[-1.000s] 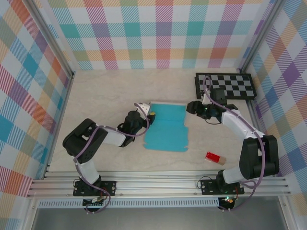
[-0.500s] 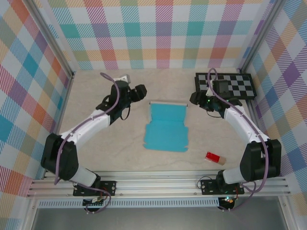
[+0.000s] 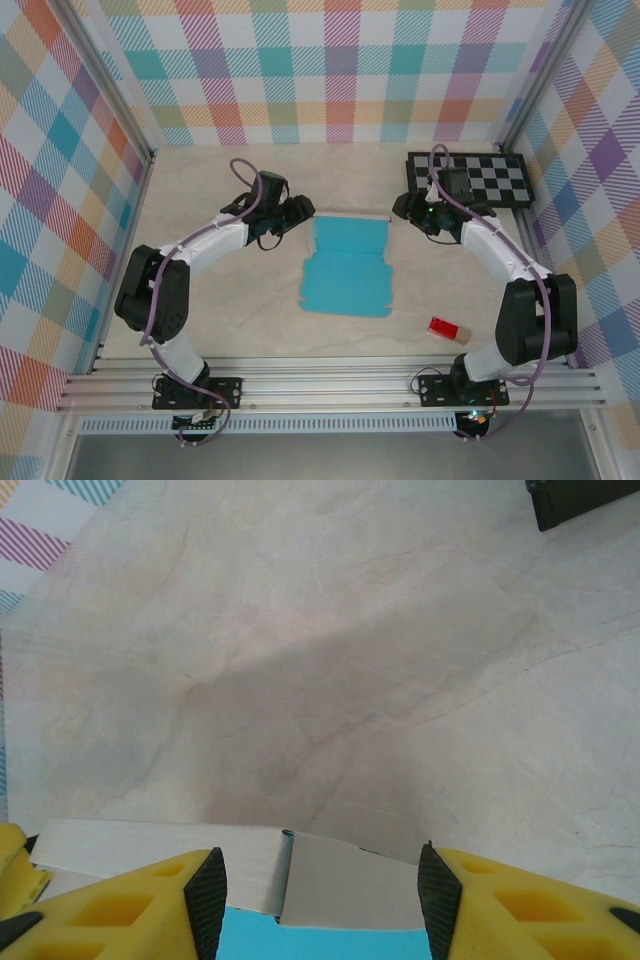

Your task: Fold the paper box

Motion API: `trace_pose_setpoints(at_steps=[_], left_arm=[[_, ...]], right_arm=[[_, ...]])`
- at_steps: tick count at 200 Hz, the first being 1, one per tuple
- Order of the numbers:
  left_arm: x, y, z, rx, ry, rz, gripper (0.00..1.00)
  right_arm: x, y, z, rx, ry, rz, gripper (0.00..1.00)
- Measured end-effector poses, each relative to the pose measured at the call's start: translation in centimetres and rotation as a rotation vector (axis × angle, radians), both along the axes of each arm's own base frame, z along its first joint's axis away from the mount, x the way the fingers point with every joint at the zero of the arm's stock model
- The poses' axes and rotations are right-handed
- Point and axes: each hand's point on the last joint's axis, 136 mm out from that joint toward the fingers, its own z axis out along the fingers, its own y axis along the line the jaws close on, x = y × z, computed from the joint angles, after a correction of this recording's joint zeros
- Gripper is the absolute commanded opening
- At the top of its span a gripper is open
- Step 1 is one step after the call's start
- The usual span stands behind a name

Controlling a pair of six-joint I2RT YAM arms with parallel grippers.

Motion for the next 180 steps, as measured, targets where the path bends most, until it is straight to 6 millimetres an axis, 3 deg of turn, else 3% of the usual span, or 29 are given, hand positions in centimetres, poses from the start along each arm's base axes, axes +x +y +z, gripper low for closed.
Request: trace_pose_setpoints(at_steps=[66,120,180], left_arm=[[-0.6,-1.3,0.2,-0.014,-0.002,-0.019,0.56],[-0.9,-3.0,0.8,-0.031,-0.033,-0.055,0.35],[-0.8,-3.0,0.9,-0.032,-0.041,-0.053,0.31]], right_arm=[[-0.2,1.8,-0.4,0.036,0.006,0.021,0.49],[-0.4,2.5,-0.7,0.042,0.010,0.032,0.45],[-1.0,2.7,-1.7,0.042,0.027,0.041,0.41]])
